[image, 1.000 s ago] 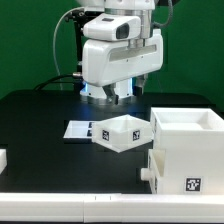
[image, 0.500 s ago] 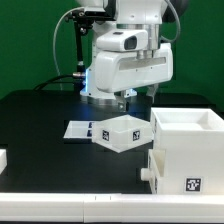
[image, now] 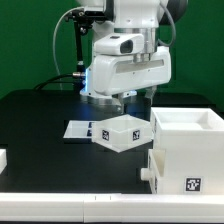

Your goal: Assemble drawer

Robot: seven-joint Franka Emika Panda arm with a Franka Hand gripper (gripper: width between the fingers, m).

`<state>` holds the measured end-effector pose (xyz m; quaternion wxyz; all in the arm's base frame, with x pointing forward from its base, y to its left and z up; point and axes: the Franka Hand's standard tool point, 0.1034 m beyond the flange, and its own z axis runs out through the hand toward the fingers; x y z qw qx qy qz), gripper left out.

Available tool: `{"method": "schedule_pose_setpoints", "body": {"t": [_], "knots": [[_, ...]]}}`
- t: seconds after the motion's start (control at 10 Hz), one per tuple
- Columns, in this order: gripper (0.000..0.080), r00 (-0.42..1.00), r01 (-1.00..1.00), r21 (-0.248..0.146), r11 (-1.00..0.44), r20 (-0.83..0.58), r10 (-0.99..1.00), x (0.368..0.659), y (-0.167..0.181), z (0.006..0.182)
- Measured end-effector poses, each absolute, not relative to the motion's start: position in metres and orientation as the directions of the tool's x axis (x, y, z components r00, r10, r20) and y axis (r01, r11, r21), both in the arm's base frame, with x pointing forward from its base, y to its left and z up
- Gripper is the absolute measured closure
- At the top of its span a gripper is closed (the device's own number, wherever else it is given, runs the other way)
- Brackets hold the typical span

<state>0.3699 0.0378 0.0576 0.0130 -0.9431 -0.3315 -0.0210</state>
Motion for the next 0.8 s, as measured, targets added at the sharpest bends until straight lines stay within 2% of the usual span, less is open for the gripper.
{"method": "schedule_pose_setpoints", "body": {"t": [0.2, 0.4, 0.8], "knots": [[0.0151, 0.788, 0.615, -0.028, -0.788, 0.049, 0.614, 0.364, 0.039, 0.036], [0.0151, 0.791, 0.611, -0.042, -0.790, 0.047, 0.610, 0.362, 0.041, 0.022], [0.0151, 0.787, 0.617, -0.057, -0.785, 0.034, 0.616, 0.354, 0.049, 0.011]]}}
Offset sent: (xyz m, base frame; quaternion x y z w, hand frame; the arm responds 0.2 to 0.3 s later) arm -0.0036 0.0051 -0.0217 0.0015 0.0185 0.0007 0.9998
